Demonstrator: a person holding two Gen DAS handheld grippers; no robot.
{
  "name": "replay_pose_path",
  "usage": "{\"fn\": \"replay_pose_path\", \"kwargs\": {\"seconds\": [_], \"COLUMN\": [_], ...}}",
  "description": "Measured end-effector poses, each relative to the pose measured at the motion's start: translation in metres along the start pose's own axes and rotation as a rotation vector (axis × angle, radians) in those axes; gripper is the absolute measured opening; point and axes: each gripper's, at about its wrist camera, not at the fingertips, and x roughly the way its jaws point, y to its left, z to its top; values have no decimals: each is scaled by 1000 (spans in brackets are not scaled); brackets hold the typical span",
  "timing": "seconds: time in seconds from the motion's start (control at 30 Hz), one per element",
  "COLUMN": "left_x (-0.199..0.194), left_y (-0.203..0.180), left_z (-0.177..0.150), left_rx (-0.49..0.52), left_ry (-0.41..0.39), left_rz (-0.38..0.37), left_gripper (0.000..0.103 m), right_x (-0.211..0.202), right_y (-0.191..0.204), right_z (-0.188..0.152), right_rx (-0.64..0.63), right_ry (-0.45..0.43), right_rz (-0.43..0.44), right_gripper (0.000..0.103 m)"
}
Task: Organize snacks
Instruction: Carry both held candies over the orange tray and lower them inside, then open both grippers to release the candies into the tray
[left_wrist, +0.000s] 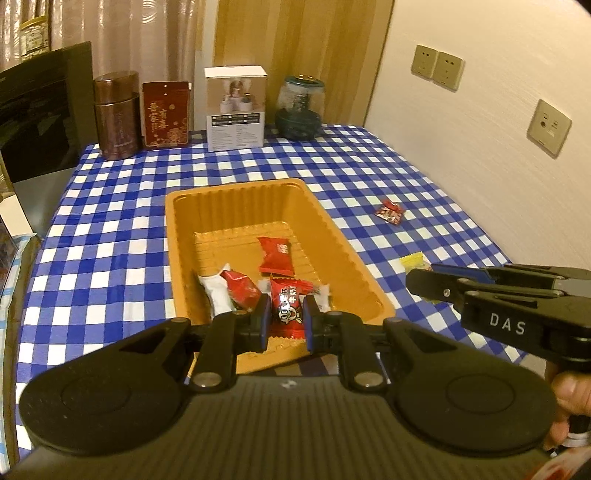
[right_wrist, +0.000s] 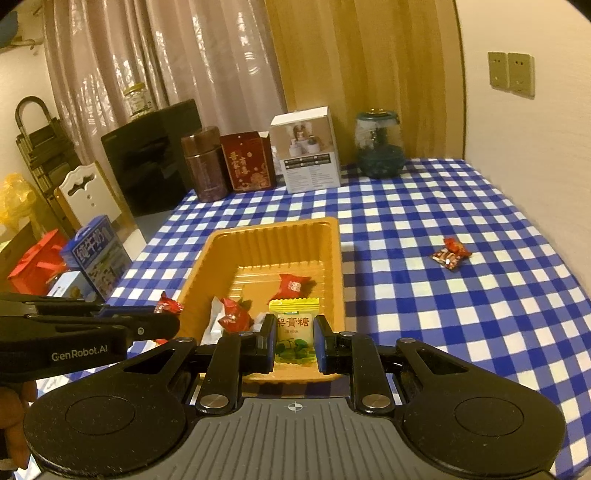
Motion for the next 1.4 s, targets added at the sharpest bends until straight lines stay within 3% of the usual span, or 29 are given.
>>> {"fn": "replay_pose_path", "kwargs": {"seconds": [0.9,1.03,1.4], "left_x": [55,57,53], "left_y": [35,37,39], "left_z": [-2,-3,-12], "left_rx": [-63,-64,-46], "left_ry": [49,48,63], "left_rz": [38,33,53], "left_gripper": [16,30,30], "right_x": [82,85,86], "right_y": [-8,-10,-9], "right_z": [7,6,4], "right_rx": [-15,-8,-11], "right_ry": [52,55,63], "right_rz": [106,104,109], "right_gripper": [21,21,21]}}
